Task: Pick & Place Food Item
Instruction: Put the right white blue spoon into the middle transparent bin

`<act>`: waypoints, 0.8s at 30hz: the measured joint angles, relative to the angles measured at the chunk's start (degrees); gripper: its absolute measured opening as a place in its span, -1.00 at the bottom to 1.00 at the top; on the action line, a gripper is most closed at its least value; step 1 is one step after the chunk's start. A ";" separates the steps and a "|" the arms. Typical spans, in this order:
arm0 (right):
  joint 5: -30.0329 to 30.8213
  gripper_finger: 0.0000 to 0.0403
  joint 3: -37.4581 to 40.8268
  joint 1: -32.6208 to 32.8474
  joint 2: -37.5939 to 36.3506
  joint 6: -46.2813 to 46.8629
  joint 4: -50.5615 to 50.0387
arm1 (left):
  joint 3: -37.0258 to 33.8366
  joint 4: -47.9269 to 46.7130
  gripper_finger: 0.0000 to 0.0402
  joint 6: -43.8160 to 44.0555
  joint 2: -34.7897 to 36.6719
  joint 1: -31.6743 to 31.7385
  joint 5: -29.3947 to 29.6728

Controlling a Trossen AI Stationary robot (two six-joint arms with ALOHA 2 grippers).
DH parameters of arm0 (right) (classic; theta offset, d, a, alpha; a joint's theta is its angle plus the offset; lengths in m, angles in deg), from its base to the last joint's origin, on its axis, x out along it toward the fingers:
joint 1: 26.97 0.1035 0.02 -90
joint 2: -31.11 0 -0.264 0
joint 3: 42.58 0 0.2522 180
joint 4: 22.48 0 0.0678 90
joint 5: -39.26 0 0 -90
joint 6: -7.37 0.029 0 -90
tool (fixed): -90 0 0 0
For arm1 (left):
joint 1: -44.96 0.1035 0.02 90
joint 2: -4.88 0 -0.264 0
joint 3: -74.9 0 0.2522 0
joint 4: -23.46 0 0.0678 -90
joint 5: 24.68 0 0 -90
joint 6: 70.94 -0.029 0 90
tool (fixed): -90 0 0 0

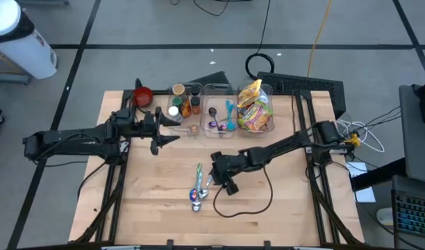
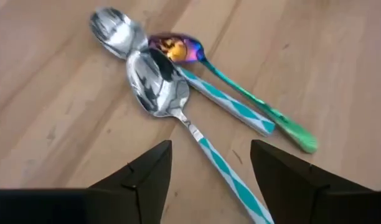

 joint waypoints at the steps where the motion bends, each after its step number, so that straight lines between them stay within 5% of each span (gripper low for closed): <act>1: 0.02 0.04 -0.40 -0.03 0.98 0.05 0.18 | 0.00 0.09 0.37 -0.15 -0.01 0.00 0.00; 15: -0.89 -0.13 -0.95 -1.97 7.93 3.18 0.04 | 0.02 0.49 0.39 -1.69 -0.01 -0.02 0.31; 24: 0.05 -0.46 -0.93 -2.26 7.41 5.29 -4.74 | 0.02 0.30 0.39 -1.73 -0.01 -0.02 0.33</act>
